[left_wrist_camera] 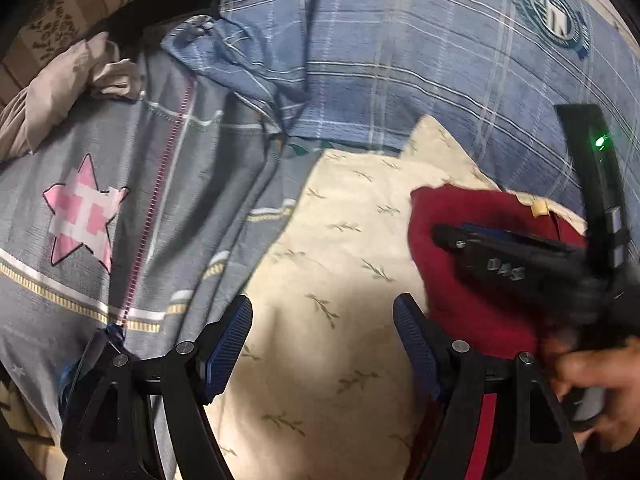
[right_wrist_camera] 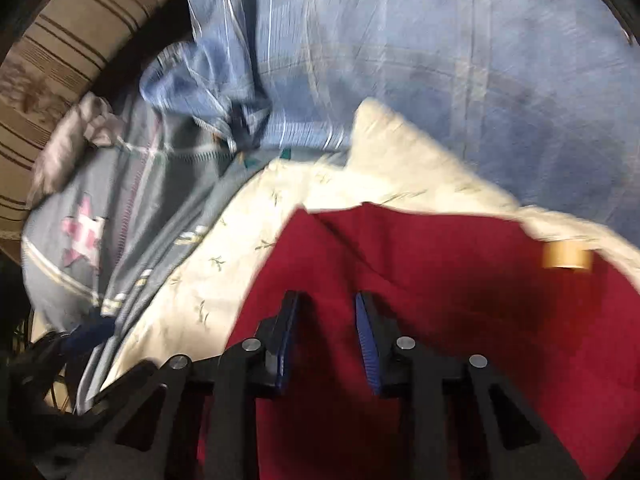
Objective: Fold small clothes
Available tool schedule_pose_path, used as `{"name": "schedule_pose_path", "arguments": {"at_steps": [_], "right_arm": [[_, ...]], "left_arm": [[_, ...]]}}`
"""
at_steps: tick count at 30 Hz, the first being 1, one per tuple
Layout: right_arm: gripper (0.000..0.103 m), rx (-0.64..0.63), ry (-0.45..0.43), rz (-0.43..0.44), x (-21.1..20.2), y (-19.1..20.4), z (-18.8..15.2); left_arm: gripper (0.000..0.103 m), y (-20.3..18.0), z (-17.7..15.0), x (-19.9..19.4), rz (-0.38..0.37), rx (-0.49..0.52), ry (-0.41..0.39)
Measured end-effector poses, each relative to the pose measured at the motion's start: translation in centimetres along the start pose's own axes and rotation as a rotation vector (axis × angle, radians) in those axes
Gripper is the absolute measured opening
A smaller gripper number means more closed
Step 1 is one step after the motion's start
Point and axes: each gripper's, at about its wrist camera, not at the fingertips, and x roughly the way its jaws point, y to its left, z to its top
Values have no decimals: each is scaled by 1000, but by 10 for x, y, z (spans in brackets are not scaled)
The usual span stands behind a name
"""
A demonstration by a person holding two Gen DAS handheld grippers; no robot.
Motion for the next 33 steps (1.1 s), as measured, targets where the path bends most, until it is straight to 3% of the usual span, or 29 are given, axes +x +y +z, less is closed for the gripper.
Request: {"name": "schedule_pose_path", "arguments": {"at_steps": [2,5,10,14,18,19,21,22,25,28,30,31,33], "right_arm": [[34,-5,-36,-7,3,4,1],[32,28,-40,107,-16,-1,1],[34,6,-98,37,-75,-11,-30],[33,10,-33,-92,-64,-16,-60],[32,47,-45,-102,-70,-21,-70],[34,49,-48,-105,-79,-22,-70],[51,46,-87,-151,-105,-32,-75],[54,46,-102,-190,-114,-38,-77],[55,135,-116,-349,-146,-87,-89],[55,290,-65,-420,-148,-141,-102],[50,377,-55,-378,-146,-169,-114],[50,414,-82,-313,-152,-177,-120],[53,456,-147,-267,-170,-184,-127]], "left_arm": [[72,1,0,1,-13,-8,6],[72,-1,-1,-1,-62,-17,6],[73,-8,-4,-6,-111,9,-19],[73,-22,-10,11,-98,58,41],[73,-32,-15,27,-47,103,97],[73,-31,-14,26,-51,94,94],[73,-31,-11,20,-51,85,63],[73,-31,-9,14,-51,78,36],[73,-33,-6,-1,-70,56,-49],[73,-45,-11,-3,-94,79,-51],[73,-54,-18,-2,-114,106,-34],[73,-57,-19,-1,-116,123,-28],[73,-66,-23,2,-105,165,-25]]}}
